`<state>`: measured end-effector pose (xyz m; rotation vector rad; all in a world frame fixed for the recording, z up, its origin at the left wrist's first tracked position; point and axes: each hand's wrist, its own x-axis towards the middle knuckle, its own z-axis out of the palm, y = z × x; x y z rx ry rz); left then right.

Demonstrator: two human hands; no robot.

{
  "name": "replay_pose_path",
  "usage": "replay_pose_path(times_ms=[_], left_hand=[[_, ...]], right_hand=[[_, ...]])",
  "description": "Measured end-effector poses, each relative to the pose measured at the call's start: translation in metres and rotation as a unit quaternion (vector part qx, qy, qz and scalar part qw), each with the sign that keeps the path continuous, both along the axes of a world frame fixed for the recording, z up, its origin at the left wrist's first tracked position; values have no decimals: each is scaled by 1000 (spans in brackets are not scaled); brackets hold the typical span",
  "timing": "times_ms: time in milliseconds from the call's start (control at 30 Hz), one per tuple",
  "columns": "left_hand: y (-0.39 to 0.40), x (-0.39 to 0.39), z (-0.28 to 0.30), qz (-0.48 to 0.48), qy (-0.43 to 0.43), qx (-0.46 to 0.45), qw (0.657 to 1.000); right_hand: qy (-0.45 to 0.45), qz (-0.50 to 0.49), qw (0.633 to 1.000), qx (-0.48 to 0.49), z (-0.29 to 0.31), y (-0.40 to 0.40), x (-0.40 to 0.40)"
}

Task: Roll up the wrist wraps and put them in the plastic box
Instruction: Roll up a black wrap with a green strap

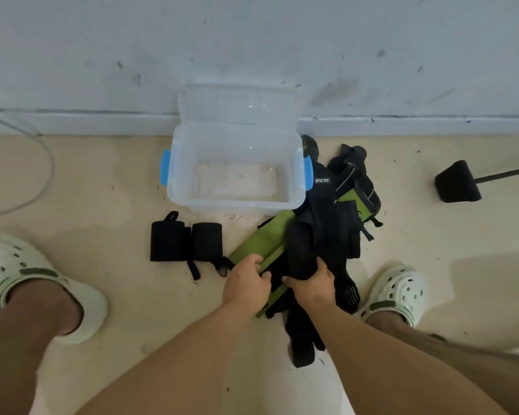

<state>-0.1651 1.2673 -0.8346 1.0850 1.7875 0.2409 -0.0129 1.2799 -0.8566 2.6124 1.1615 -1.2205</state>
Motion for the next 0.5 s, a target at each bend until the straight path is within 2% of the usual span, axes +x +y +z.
replay_pose_path(times_ms=[200,367,433,500], left_hand=[[-21,-11,-7,-74,34,-48,996],[-32,-10,-3,-61,20,-62,996],[-32,-2,1,-31,-2,-63,998],[-22,10,8,34,-33,-75,996]], right_hand=[[21,1,1000,-13,4,-10,16],[69,-62,995,34,10,-7,32],[143,-81,985,54,10,-10,36],[289,-103,952,6,20,-10,36]])
